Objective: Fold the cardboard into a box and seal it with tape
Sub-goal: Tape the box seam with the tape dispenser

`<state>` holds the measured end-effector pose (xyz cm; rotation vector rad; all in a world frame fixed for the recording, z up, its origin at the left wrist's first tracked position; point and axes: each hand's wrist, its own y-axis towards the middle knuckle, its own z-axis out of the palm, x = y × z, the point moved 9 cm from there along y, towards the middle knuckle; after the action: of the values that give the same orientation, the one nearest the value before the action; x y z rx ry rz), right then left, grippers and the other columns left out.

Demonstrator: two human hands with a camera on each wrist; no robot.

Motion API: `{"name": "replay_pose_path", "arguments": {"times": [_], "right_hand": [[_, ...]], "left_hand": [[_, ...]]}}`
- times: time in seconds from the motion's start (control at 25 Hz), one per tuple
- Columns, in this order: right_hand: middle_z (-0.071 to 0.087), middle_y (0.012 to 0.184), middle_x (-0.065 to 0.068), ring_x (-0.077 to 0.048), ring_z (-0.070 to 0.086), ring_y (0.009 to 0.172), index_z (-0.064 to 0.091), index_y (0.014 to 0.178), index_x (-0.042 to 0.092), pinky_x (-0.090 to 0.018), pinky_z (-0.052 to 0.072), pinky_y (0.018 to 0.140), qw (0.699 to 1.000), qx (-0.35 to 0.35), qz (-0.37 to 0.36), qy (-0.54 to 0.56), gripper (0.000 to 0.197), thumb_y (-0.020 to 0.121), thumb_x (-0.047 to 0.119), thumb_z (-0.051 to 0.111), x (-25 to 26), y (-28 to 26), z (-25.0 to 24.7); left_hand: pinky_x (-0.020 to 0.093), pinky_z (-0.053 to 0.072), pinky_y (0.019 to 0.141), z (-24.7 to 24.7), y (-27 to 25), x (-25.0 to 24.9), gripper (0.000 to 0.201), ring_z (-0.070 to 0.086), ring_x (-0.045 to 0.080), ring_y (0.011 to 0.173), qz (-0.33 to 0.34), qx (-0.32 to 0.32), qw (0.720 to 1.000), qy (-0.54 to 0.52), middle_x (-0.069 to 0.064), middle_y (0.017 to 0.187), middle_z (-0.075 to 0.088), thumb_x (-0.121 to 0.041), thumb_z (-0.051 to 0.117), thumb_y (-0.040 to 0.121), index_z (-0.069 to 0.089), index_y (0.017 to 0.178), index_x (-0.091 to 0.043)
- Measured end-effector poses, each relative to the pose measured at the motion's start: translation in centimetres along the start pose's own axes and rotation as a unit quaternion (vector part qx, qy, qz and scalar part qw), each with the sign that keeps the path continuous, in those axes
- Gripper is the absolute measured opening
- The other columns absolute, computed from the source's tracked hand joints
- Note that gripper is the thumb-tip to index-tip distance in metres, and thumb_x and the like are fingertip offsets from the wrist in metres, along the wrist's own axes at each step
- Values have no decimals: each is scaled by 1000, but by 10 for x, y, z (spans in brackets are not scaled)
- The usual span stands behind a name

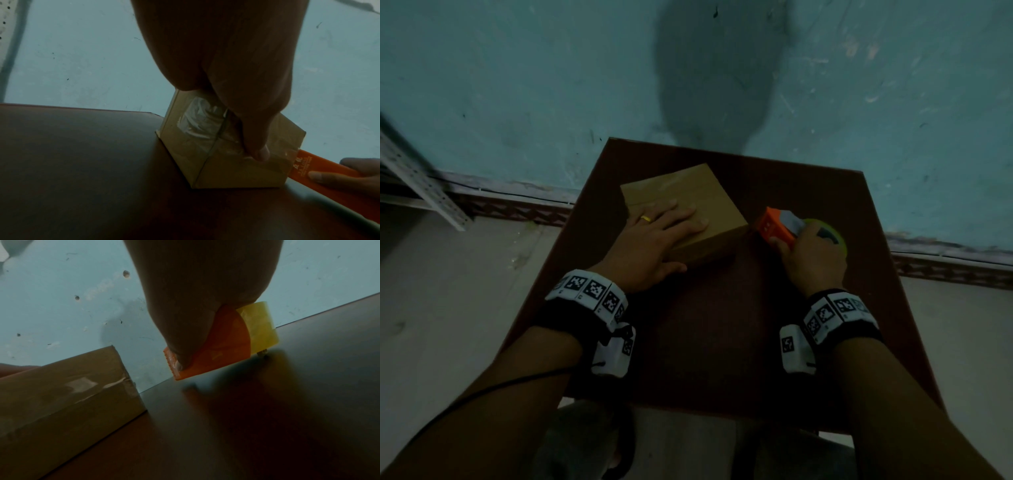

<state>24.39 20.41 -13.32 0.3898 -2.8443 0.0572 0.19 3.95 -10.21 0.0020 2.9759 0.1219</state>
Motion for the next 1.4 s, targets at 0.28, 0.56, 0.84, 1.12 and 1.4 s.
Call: {"name": "replay_pose_path", "arguments": {"times": [0.28,0.56,0.84,1.12,1.4], "right_hand": [[69,128,-25,-43,69,113,45,144,5,-53,53,94,1000,3,-15,-5,72,101,63,57,16,-6,5],[68,130,-26,-43,68,115,44,144,3,-52,50,97,998,20,-36,-38,75,102,63,58,27,-9,11],[70,126,-23,-41,70,111,47,140,5,-53,52,100,1000,2,-26,-8,69,102,62,56,32,-11,9],[72,118,-18,-36,71,106,49,131,8,-52,56,96,999,10,-36,-11,58,103,58,57,32,-12,7],[69,124,-18,-35,69,109,49,130,11,-52,58,96,999,38,-27,10,54,101,55,60,27,-11,8]], "left_hand": [[42,-2,127,-6,-4,9,88,6,16,162,19,23,996,-80,-12,174,19,-32,80,89,31,161,-44],[52,-2,131,-5,4,6,88,5,18,163,21,69,994,-84,-8,174,18,-10,75,87,34,160,-35],[61,25,123,-20,16,-40,83,39,43,145,-141,42,989,34,8,162,40,-79,47,89,32,159,-36],[74,21,118,-13,38,-63,90,54,50,131,-244,-66,967,32,15,140,62,-96,39,76,63,132,-30],[54,41,115,-12,49,-69,66,62,38,127,-212,-144,966,-18,11,125,71,-65,63,82,63,127,-18]]}}
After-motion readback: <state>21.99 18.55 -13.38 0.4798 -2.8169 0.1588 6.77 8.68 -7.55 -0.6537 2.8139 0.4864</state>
